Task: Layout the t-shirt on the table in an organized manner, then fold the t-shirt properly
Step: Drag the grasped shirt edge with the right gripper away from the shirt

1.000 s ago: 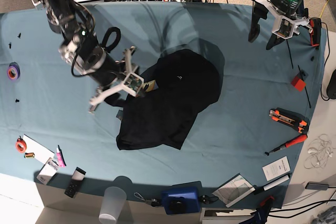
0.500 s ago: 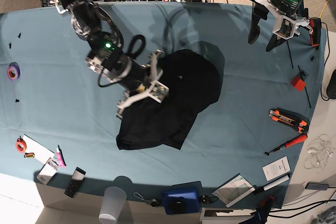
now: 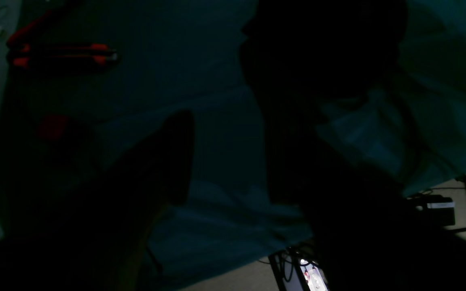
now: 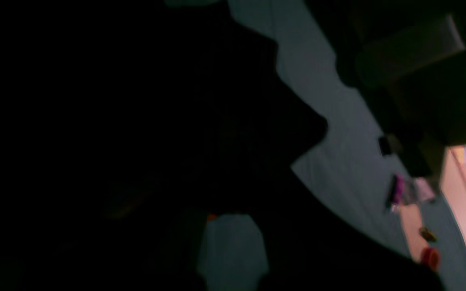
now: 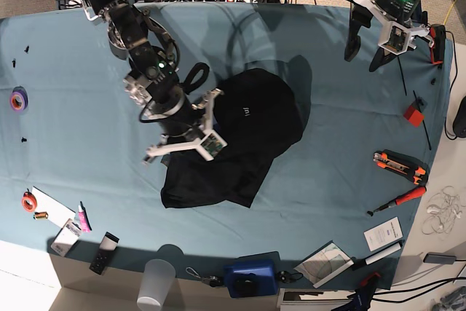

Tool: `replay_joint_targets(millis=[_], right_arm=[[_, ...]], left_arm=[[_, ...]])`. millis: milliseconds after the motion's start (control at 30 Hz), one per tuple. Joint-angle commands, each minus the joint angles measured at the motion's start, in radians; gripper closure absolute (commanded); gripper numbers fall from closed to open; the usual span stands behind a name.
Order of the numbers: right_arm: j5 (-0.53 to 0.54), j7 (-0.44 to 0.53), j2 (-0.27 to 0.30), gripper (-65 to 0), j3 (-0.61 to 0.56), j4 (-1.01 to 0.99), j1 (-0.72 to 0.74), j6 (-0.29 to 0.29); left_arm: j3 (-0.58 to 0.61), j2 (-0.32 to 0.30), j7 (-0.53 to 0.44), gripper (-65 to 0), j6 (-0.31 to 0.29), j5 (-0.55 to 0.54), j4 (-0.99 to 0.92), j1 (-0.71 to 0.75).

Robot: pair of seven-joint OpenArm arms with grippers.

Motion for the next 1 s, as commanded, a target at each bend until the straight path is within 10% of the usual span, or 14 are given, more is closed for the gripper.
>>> replay_joint_targets(millis=[0, 633, 800, 967], right_arm=[[-0.011, -0.001, 0.010, 0.0, 0.022, 0.043, 0.019, -0.015], [0.262, -0.074, 0.164, 0.0, 0.631, 0.165, -0.199, -0.003], [0.262, -0.084, 0.164, 0.0, 0.700, 0.164, -0.211, -0.002], [0.259, -0.098, 0.164, 0.0, 0.735, 0.164, -0.211, -0.003]], left_arm=[[-0.003, -0.003, -0.027, -29.2, 0.000, -0.018, 0.016, 0.008], [0.122, -0.003, -0.026, -29.3, -0.098, -0.010, 0.016, 0.008], [0.340, -0.003, -0.026, -29.3, -0.098, 0.205, 0.016, -0.026], [0.557, -0.003, -0.027, -33.8, 0.024, 0.454, 0.016, -0.124]])
